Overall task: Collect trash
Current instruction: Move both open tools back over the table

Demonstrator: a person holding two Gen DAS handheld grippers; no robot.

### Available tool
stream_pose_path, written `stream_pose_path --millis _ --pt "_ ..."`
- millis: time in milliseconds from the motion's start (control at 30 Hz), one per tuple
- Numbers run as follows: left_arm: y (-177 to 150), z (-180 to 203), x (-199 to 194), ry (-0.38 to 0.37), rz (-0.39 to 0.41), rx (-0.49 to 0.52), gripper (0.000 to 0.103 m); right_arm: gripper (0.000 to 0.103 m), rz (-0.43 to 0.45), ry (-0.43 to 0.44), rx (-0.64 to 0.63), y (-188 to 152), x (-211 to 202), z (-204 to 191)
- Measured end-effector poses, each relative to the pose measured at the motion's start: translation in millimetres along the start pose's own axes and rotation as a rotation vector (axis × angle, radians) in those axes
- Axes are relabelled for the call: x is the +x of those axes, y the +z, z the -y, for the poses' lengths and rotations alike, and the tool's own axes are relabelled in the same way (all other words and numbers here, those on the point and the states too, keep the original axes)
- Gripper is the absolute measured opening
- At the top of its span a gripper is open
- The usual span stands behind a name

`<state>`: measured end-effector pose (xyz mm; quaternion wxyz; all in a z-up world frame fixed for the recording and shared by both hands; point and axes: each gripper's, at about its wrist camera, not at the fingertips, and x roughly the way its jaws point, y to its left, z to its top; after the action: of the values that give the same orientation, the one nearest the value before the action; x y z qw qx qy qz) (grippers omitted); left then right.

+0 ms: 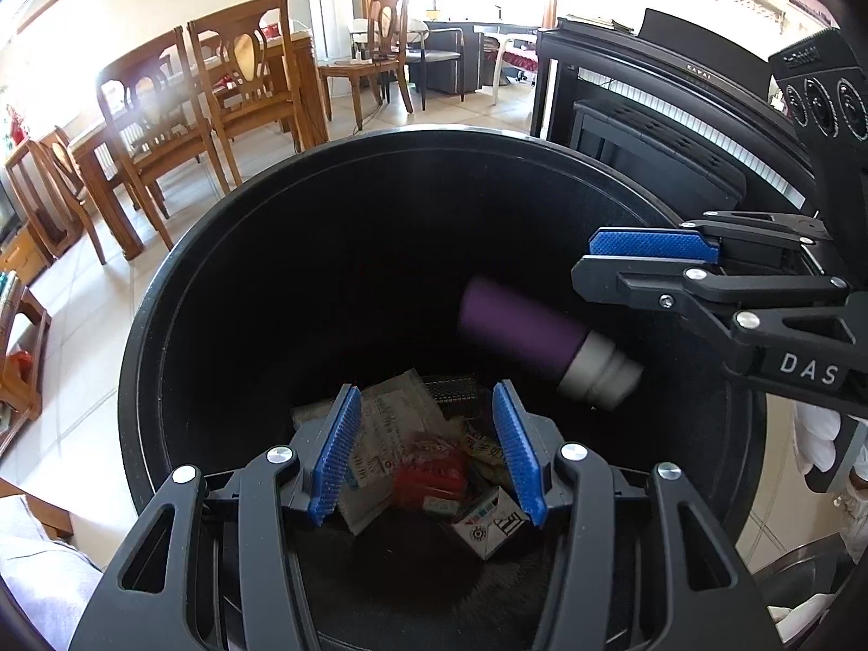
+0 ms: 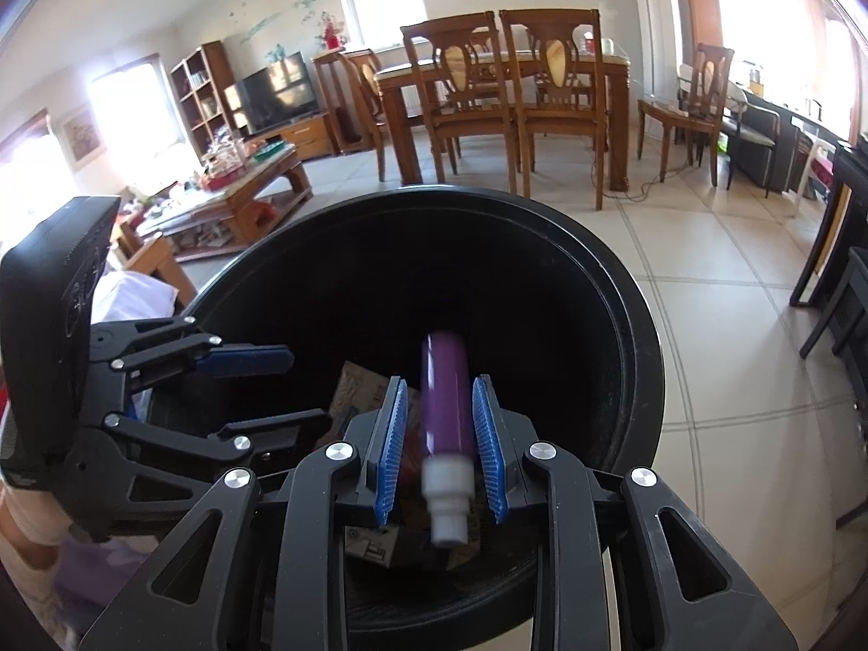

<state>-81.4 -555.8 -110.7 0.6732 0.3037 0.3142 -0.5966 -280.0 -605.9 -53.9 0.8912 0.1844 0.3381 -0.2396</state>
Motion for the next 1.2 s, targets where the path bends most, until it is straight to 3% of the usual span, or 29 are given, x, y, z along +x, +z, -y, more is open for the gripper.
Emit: stream_pose_path --millis 267,367,433,467,500,567,667,867,933,1200 --pt "-2 1 0 0.007 0.003 0.006 0.052 0.026 0.001 -0.001 -0.001 0 0 1" --pt "-1 2 -1 0.014 0.009 0.007 0.057 0.029 0.002 0.008 0.003 0 0 0" --pt "-2 6 -3 0.028 0.023 0.019 0.074 0.043 0.007 0.018 0.012 -1 -1 0" --pt "-2 5 -6 0.04 0.031 0.021 0.078 0.057 0.005 0.028 0.027 -1 -1 1" --pt "-3 6 -7 0.048 0.038 0.021 0.081 0.061 0.009 0.048 0.041 -1 -1 1" --pt "-4 5 -12 0.057 0.053 0.017 0.082 0.061 0.011 0.048 0.045 0 -2 -1" --pt "-12 2 -20 0.082 0.078 0.012 0.093 0.061 0.019 0.066 0.062 2 -4 -3" --pt "-28 -4 -42 0.122 0.134 0.007 0.093 0.061 0.048 0.071 0.053 5 -11 -16" --pt "-33 -6 -52 0.139 0.153 -0.001 0.098 0.061 0.057 0.075 0.042 7 -13 -25" --pt "-64 -31 -108 0.19 0.219 -0.085 0.098 0.061 0.098 0.121 -0.009 22 -23 -72"
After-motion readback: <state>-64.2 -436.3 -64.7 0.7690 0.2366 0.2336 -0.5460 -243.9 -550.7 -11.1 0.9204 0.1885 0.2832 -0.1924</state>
